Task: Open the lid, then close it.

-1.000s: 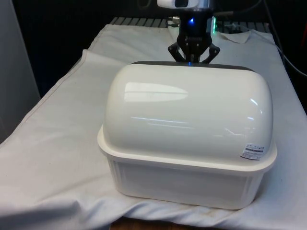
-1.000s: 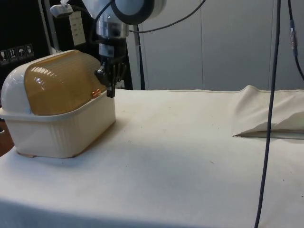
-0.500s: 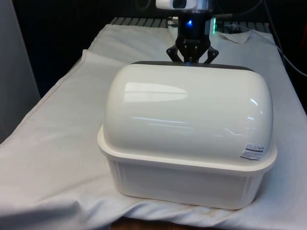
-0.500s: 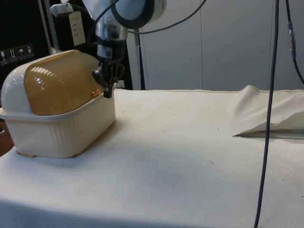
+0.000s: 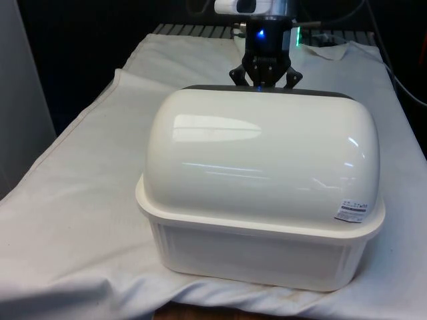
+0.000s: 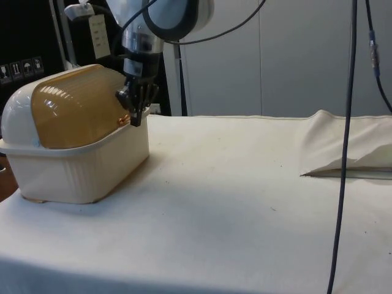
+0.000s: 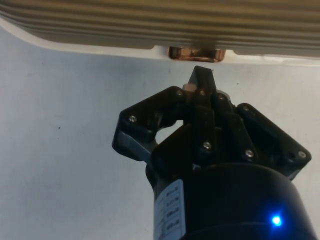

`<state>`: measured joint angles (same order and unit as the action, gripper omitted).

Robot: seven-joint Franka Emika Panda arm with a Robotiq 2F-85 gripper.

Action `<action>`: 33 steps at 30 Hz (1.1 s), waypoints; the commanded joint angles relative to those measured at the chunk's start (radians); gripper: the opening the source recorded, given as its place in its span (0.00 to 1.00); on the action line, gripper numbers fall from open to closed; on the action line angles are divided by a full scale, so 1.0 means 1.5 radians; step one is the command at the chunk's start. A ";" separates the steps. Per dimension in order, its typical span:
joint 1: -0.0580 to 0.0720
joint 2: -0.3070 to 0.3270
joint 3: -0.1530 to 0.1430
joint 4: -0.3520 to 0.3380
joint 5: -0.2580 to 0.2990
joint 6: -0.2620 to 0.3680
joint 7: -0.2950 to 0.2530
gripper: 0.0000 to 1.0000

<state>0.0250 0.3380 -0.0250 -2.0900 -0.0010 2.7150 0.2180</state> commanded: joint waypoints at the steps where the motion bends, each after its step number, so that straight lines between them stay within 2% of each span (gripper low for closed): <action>1: -0.002 -0.001 0.004 -0.003 0.009 0.010 0.000 0.00; 4: -0.003 -0.001 0.005 -0.003 0.017 0.011 -0.001 0.00; 5: 0.000 0.000 0.000 -0.001 0.009 0.002 0.001 0.00; 6: -0.003 -0.001 0.005 -0.003 0.020 0.011 -0.001 0.00; 12: -0.005 0.000 0.010 -0.002 0.045 0.014 -0.006 0.00; 13: 0.000 0.000 0.001 -0.001 0.031 0.005 0.001 0.00; 14: -0.006 0.000 0.011 -0.002 0.049 0.015 -0.007 0.00; 19: -0.005 -0.003 0.011 -0.003 0.065 0.017 -0.007 0.00; 21: -0.004 -0.003 0.009 -0.003 0.066 0.018 -0.005 0.00; 22: 0.000 -0.001 0.002 -0.001 0.055 0.011 0.001 0.00; 23: -0.003 -0.003 0.009 -0.003 0.066 0.018 -0.004 0.00; 31: 0.002 0.007 0.000 0.009 0.056 0.021 0.007 0.00; 32: 0.000 0.002 0.002 0.005 0.057 0.013 0.001 0.00; 33: 0.003 0.008 -0.001 0.011 0.054 0.023 0.008 0.00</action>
<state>0.0260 0.3450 -0.0220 -2.0760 0.0850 2.7360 0.2200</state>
